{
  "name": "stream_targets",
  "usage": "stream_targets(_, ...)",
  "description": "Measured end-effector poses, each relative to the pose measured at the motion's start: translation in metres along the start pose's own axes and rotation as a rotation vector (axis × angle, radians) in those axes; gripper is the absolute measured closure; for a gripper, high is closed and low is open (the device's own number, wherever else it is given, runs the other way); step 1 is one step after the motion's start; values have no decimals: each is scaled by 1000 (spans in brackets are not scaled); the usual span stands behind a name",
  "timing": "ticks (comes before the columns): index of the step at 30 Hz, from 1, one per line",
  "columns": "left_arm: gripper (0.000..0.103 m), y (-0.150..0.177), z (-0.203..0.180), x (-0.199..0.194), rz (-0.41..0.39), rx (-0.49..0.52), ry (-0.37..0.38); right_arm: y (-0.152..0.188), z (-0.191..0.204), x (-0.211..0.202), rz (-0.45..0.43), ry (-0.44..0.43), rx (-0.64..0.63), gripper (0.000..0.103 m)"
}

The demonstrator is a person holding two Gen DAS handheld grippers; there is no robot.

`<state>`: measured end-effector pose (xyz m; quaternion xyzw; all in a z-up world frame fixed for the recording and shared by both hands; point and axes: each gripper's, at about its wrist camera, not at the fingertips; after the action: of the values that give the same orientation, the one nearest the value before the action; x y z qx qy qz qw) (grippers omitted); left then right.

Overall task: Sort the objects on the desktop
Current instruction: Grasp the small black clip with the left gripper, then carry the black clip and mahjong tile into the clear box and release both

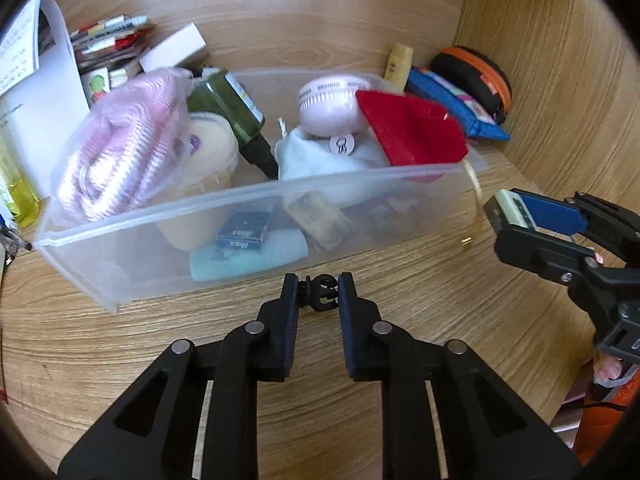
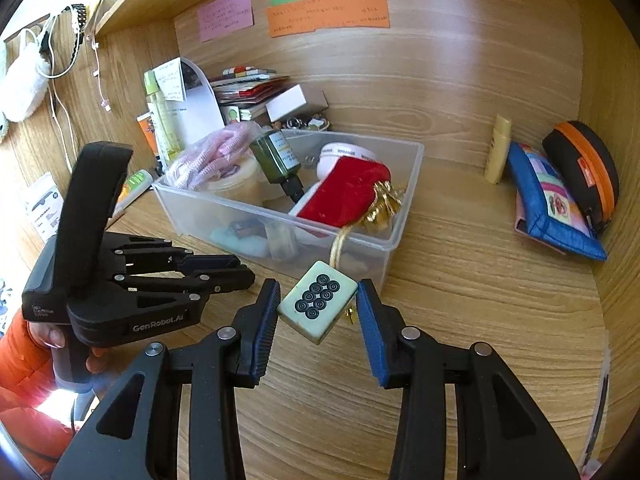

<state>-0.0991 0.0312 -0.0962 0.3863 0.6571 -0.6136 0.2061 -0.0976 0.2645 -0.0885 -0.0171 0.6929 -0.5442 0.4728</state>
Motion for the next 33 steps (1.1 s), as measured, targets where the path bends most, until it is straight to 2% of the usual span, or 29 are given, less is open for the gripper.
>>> stream_targets(13, 85, -17, 3, -47, -141, -6, 33, -23, 8, -9, -43, 24, -24, 67)
stream_targets(21, 85, -43, 16, -56, -206, -34, 39, -41, 9, 1, -54, 18, -41, 67)
stream_targets(33, 85, -66, 28, -37, -198, -23, 65, -64, 10, 41, -22, -8, -63, 67)
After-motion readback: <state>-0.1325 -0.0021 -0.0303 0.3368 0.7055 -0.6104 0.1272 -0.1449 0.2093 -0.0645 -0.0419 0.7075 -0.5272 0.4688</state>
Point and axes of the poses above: each gripper's, at about its wrist camera, not at the fingertips, and x roughly the way its jaws point, z to its left, y to its underside, and after that the axes turned 3 degrees about -x, right-handed
